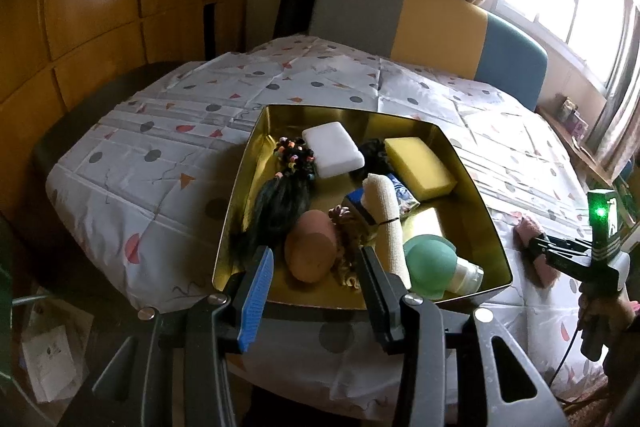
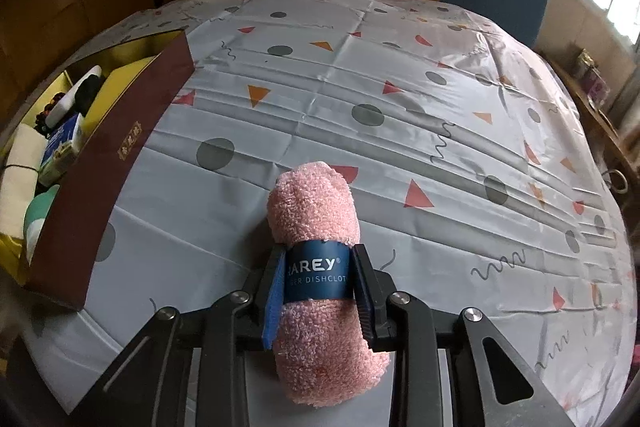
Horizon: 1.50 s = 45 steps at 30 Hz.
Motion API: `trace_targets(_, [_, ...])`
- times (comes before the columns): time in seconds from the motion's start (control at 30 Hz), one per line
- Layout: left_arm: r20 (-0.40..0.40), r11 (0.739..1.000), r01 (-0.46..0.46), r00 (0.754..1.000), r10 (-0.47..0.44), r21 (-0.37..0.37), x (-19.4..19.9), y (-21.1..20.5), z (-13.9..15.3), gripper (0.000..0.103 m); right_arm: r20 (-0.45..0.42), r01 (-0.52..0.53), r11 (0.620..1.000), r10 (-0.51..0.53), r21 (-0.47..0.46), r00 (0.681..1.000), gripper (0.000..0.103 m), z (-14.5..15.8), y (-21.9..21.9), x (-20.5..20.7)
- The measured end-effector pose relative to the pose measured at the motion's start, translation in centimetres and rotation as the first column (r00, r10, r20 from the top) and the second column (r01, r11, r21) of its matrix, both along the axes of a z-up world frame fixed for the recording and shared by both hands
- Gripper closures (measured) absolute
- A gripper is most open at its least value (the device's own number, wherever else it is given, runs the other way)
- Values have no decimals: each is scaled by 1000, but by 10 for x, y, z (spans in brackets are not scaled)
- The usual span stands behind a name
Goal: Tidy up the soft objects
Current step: 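Carry the pink dishcloth roll into the gold tray and open the right tool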
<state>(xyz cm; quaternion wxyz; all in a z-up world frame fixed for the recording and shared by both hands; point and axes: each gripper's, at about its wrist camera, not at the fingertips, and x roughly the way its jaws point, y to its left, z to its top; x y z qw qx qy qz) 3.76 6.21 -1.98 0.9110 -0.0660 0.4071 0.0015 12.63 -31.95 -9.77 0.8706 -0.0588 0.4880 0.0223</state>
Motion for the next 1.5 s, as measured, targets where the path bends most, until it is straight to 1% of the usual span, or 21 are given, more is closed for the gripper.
trace_targets(0.17, [0,1000,-3,1000,3,-10,-2,2,1,59,-3,42,998,-42,48,999,73,10,8,-2])
trace_targets(0.3, [0,1000,-7,1000,7,-24,-3,6,0,59,44,36,991,-42,129,998,73,37,26,-5])
trace_targets(0.37, [1,1000,-8,1000,8,-27,-3,8,-1,59,60,14,985,-24,170,998,73,47,36,-5])
trace_targets(0.5, [3,999,-11,1000,11,-33,-3,12,-3,59,99,-57,972,35,228,994,73,68,72,-5])
trace_targets(0.67, [7,999,-29,1000,29,-42,-2,19,-3,59,126,-163,952,134,258,983,73,81,122,0])
trace_targets(0.77, [11,998,-41,999,42,-43,-3,22,-3,59,124,-203,948,177,243,976,73,78,151,7])
trace_targets(0.83, [10,998,-48,999,49,-42,-3,25,-4,59,119,-217,953,196,213,973,73,71,170,14])
trace_targets(0.9, [6,998,-53,999,53,-41,-2,26,-5,59,101,-229,956,213,185,972,73,61,183,21])
trace_targets(0.97, [4,998,-53,999,54,-37,-2,26,-5,59,76,-237,962,229,138,970,73,47,195,27])
trace_targets(1.07, [0,998,-55,998,55,-36,-1,28,-7,59,37,-234,969,232,77,972,73,26,202,30])
trace_targets(1.17, [-8,998,-58,998,57,-38,2,28,-9,59,48,-220,975,219,12,975,73,18,201,29])
trace_targets(1.27, [-11,998,-55,998,55,-33,3,26,-11,59,47,-223,973,226,-53,973,73,11,204,34])
trace_targets(1.3, [-10,998,-55,998,54,-34,3,26,-10,59,36,-227,973,229,-49,973,73,8,203,35])
trace_targets(1.5, [-12,998,-60,998,59,-28,2,26,-10,59,45,-230,973,231,-24,972,71,9,200,28])
